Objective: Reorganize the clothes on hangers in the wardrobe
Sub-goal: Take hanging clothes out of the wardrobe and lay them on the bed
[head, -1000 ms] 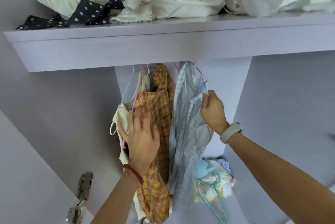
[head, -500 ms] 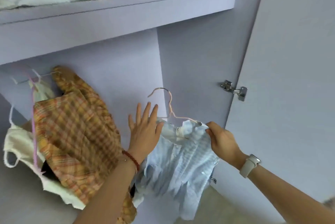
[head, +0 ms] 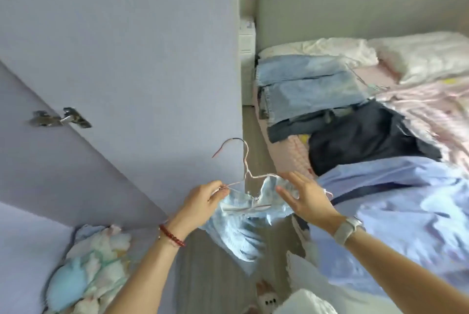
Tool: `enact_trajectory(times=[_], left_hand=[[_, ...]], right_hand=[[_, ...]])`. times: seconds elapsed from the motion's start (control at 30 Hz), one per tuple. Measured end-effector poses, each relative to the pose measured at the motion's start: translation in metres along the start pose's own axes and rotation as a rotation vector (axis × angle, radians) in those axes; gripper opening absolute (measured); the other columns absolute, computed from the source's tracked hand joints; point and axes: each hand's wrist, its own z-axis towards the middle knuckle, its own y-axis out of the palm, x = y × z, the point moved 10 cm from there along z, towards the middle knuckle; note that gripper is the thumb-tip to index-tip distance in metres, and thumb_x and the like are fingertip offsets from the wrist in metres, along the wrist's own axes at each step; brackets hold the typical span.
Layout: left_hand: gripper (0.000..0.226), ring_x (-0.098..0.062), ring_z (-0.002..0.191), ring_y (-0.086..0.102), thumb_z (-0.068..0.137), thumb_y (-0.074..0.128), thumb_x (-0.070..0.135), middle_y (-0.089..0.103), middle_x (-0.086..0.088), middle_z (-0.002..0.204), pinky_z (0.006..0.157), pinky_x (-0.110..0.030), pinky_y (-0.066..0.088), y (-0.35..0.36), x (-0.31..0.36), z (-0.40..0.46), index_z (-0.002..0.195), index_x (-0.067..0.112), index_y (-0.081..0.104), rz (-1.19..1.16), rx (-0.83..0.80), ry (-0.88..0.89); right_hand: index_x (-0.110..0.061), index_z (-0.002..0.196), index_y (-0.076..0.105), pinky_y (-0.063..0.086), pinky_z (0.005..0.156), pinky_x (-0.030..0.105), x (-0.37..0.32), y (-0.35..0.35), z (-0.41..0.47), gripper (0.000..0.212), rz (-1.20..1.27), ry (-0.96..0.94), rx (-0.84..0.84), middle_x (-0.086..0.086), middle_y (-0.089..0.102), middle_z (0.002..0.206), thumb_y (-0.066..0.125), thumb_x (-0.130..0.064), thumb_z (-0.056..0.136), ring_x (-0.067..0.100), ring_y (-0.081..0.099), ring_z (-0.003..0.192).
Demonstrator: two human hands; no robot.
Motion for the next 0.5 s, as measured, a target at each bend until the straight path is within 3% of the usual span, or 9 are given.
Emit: enact_trajectory(times=[0.07,0.17,0.27,0.33,0.4,0.5], left_hand=[[0.024,-0.004,0.052,0.041,0.090,0.057,0.021,0.047,0.009,0.056,0.057,-0.025,0.034,0.032,0.033,0.019,0.069,0.028,0.049,-0.029,-0.099,0.115],[0.005,0.004,0.068,0.054,0.088,0.061,0.019,0.060,0.018,0.073,0.065,-0.007,0.038,0.076,0.076,0.032,0.084,0.022,0.062,-0.067,-0.269,0.255],[0.018,0.013,0.081,0.056,0.086,0.063,0.016,0.061,0.028,0.082,0.070,0.000,0.038,0.115,0.114,0.032,0.086,0.034,0.062,-0.100,-0.429,0.355],[0.014,0.011,0.072,0.055,0.086,0.063,0.015,0.061,0.030,0.074,0.065,-0.004,0.039,0.144,0.141,0.029,0.088,0.029,0.066,-0.081,-0.534,0.402],[0.008,0.009,0.061,0.051,0.086,0.063,0.021,0.062,0.028,0.068,0.059,-0.009,0.037,0.173,0.175,0.023,0.090,0.021,0.070,-0.048,-0.613,0.468],[0.014,0.000,0.082,0.057,0.086,0.063,0.024,0.068,0.009,0.091,0.075,-0.017,0.042,0.219,0.231,0.007,0.096,0.017,0.071,-0.037,-0.737,0.535]], right_hand=[[-0.019,0.107,0.061,0.041,0.076,0.032,0.036,-0.025,-0.032,0.023,-0.030,0.180,0.136,0.005,0.065,0.096,0.052,-0.032,0.091,0.027,0.060,0.092],[-0.019,0.092,0.062,0.029,0.062,0.027,0.073,-0.048,-0.097,0.017,-0.089,0.453,0.287,0.005,0.067,0.087,0.053,-0.033,0.090,0.030,0.060,0.085],[-0.016,0.080,0.058,0.034,0.064,0.033,0.090,-0.051,-0.158,0.024,-0.045,0.619,0.244,0.004,0.062,0.070,0.049,-0.034,0.092,0.027,0.056,0.074],[-0.021,0.064,0.046,0.032,0.058,0.030,0.092,-0.055,-0.190,0.031,0.068,0.634,0.188,-0.006,0.044,0.055,0.048,-0.029,0.094,0.013,0.043,0.056],[-0.020,0.058,0.038,0.030,0.053,0.025,0.101,-0.072,-0.223,0.038,0.150,0.709,0.187,-0.008,0.035,0.051,0.048,-0.028,0.093,0.006,0.032,0.051],[-0.013,0.066,0.054,0.033,0.048,0.020,0.115,-0.111,-0.278,0.031,0.257,0.837,0.272,-0.001,0.045,0.056,0.051,-0.030,0.092,0.008,0.039,0.051]])
